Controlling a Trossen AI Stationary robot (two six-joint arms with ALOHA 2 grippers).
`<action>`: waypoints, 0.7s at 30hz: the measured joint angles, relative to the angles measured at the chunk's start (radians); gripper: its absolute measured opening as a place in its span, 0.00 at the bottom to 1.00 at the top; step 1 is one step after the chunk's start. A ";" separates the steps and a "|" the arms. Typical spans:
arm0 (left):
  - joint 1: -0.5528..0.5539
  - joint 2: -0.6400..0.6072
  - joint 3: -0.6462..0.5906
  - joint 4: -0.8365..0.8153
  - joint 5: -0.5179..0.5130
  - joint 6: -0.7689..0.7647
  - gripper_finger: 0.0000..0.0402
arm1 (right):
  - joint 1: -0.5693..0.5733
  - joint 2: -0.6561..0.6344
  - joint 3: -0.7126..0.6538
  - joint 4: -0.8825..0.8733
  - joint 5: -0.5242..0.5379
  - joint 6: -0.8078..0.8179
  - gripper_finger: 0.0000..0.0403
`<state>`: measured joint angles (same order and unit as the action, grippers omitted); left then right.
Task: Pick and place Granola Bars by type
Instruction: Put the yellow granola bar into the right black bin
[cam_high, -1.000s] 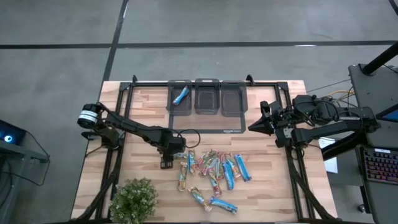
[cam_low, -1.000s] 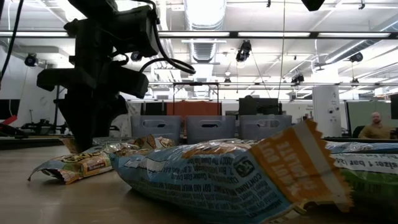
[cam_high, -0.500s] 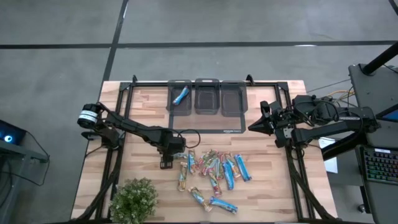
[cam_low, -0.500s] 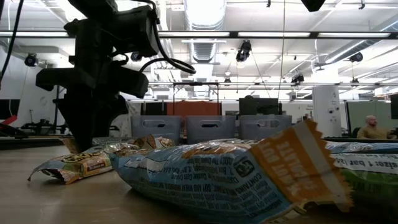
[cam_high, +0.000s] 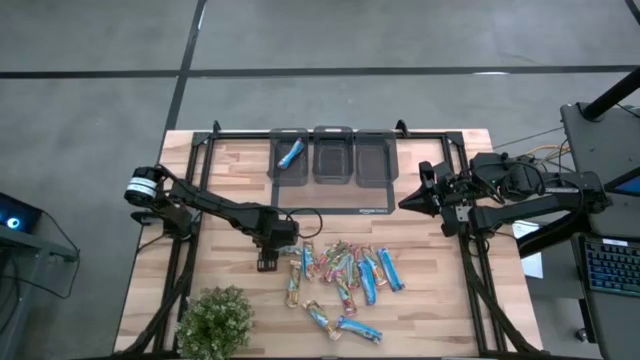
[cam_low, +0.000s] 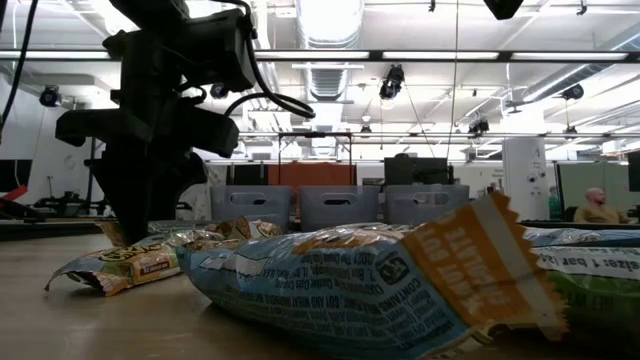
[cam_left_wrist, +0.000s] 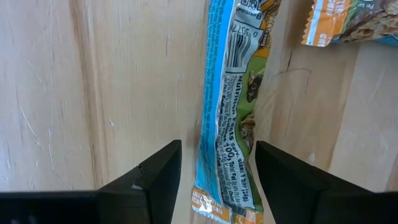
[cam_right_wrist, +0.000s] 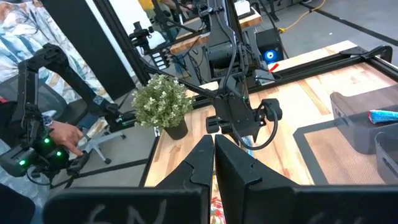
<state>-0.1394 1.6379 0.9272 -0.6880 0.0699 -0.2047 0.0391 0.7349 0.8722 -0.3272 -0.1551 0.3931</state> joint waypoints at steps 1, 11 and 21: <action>0.000 0.000 0.000 0.000 0.000 0.000 0.47 | 0.000 0.000 0.000 0.000 0.000 0.000 0.02; 0.000 0.000 -0.001 0.000 0.018 0.003 0.47 | 0.000 0.000 0.000 0.000 0.000 0.000 0.02; 0.000 0.000 -0.021 0.003 0.025 0.012 0.47 | 0.000 0.000 0.000 0.000 -0.001 0.000 0.02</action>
<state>-0.1390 1.6379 0.9066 -0.6853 0.0948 -0.1923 0.0391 0.7349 0.8722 -0.3271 -0.1558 0.3931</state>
